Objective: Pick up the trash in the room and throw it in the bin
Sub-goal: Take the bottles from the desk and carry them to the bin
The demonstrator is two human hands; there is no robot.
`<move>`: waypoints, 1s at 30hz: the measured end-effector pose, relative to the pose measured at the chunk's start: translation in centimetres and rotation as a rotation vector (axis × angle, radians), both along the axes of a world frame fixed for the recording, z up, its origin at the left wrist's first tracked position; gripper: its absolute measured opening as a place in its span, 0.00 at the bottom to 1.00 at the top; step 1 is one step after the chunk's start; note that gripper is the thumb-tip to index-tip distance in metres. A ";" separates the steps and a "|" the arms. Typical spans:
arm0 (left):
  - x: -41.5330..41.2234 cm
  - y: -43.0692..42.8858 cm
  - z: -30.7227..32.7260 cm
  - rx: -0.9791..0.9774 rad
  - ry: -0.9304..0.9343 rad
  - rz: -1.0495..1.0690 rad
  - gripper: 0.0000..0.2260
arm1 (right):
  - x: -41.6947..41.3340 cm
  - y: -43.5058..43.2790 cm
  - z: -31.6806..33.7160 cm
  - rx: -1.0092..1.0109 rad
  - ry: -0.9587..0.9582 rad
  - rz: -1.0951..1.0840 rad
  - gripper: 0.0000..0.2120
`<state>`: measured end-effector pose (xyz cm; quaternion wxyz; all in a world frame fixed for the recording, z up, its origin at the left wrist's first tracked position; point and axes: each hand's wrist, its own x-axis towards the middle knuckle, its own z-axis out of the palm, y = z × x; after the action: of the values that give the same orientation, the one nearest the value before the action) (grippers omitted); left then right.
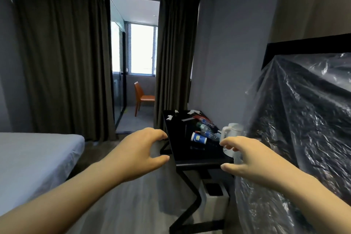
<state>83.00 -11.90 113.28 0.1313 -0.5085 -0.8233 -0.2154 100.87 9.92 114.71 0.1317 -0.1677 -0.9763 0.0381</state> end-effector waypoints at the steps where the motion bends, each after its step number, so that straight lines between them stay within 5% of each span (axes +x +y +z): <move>1: -1.5 0.7 -0.6 -0.013 -0.015 -0.008 0.25 | -1.3 0.6 -0.5 -0.010 -0.013 -0.011 0.25; 30: -42.8 27.4 -9.0 -0.194 -0.163 -0.089 0.24 | -39.4 26.8 -11.3 -0.290 -0.160 -0.164 0.28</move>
<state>40.24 15.54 104.24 0.0045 -0.5356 -0.8249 -0.1810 61.49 36.75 103.37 0.0308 -0.2664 -0.9510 0.1539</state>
